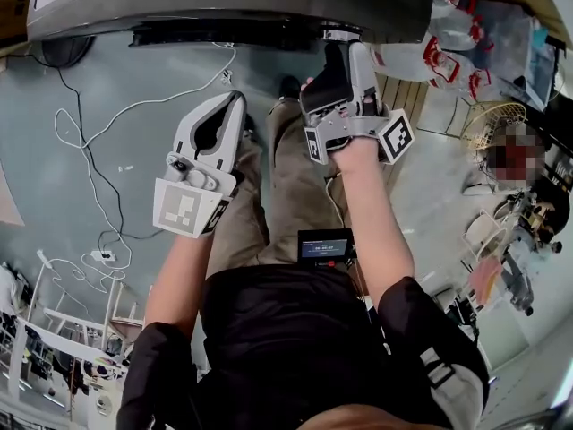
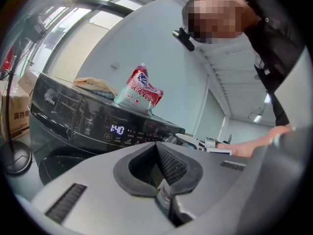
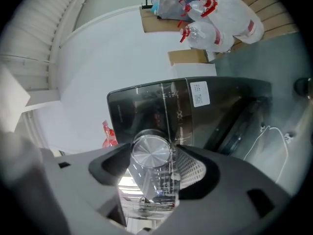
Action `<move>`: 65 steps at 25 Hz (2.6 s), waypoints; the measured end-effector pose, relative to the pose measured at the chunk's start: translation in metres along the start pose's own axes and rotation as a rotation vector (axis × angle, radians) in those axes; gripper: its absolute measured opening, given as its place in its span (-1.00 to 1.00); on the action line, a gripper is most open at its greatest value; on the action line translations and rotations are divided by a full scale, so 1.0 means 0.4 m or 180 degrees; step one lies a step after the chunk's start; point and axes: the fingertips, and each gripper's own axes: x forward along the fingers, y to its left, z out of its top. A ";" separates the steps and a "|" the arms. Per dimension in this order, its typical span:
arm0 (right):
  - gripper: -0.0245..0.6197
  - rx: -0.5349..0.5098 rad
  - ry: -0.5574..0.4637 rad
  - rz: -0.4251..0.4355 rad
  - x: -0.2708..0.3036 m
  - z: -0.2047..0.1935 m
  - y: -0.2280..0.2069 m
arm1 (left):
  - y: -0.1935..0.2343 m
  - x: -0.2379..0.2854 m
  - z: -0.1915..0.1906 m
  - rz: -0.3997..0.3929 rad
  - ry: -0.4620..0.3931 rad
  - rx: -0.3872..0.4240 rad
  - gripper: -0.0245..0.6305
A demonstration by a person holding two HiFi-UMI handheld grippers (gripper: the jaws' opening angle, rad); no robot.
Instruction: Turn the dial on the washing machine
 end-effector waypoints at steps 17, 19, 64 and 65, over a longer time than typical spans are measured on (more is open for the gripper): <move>-0.06 -0.0041 -0.0056 0.0156 0.028 0.012 0.004 | 0.023 -0.008 -0.026 0.0011 0.0139 0.0002 -0.94; -0.06 -0.0121 -0.0041 0.0133 0.029 0.011 0.006 | 0.028 -0.013 -0.025 0.0020 0.0145 0.0021 -0.94; -0.06 -0.2905 0.0197 -0.0790 0.045 -0.001 0.041 | 0.033 -0.048 -0.049 0.0007 0.0194 -0.0071 -0.94; -0.06 -0.2942 0.0187 -0.0796 0.046 -0.001 0.041 | 0.034 -0.048 -0.048 0.0007 0.0193 -0.0070 -0.94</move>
